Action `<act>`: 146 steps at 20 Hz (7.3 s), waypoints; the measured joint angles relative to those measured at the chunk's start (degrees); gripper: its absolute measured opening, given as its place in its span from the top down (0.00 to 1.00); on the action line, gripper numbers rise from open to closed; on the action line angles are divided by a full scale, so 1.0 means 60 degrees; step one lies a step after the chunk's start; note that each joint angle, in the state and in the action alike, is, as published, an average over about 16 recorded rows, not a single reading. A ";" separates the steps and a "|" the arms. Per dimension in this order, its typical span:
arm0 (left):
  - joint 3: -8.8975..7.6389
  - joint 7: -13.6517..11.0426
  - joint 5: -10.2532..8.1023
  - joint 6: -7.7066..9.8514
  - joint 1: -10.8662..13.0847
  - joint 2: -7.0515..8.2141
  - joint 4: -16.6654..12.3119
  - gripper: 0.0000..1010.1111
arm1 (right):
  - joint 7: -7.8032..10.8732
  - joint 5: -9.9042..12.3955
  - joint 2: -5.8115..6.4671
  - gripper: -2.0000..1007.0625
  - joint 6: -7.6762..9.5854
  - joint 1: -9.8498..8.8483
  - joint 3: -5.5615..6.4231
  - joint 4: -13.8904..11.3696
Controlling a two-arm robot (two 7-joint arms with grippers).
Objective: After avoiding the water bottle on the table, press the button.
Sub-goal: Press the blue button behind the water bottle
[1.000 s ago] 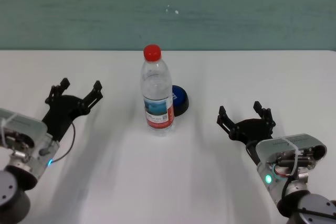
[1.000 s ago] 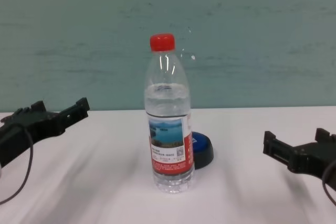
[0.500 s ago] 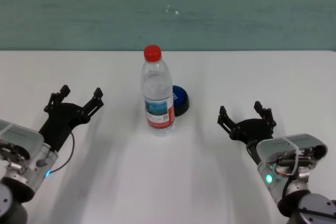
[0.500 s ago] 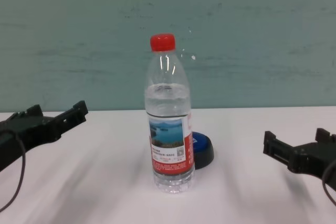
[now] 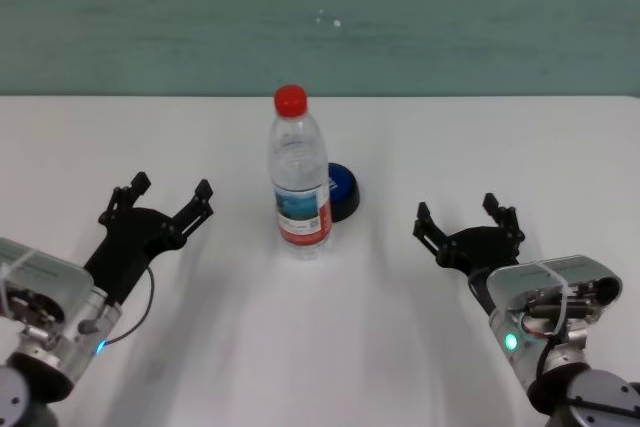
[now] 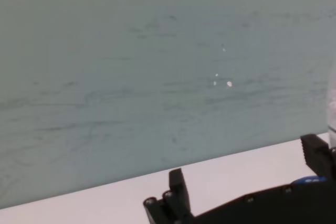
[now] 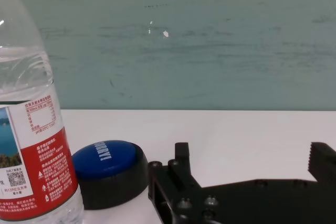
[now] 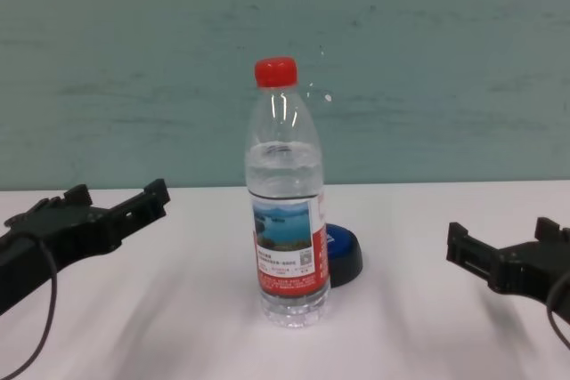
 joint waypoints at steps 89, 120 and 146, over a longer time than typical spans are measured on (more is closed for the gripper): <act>0.0379 -0.0045 -0.0062 -0.0069 0.0683 0.0114 -0.0708 0.00 | 0.3249 0.0190 -0.0420 0.00 0.0014 0.4690 0.0097 0.4917; 0.0379 -0.0045 -0.0063 -0.0069 0.0684 0.0114 -0.0708 0.00 | 0.3510 0.0044 -0.1164 0.00 -0.0670 0.6138 -0.0323 0.7587; 0.0379 -0.0045 -0.0063 -0.0069 0.0684 0.0114 -0.0708 0.00 | 0.3502 -0.0192 -0.1431 0.00 -0.0809 0.6296 -0.0242 0.8353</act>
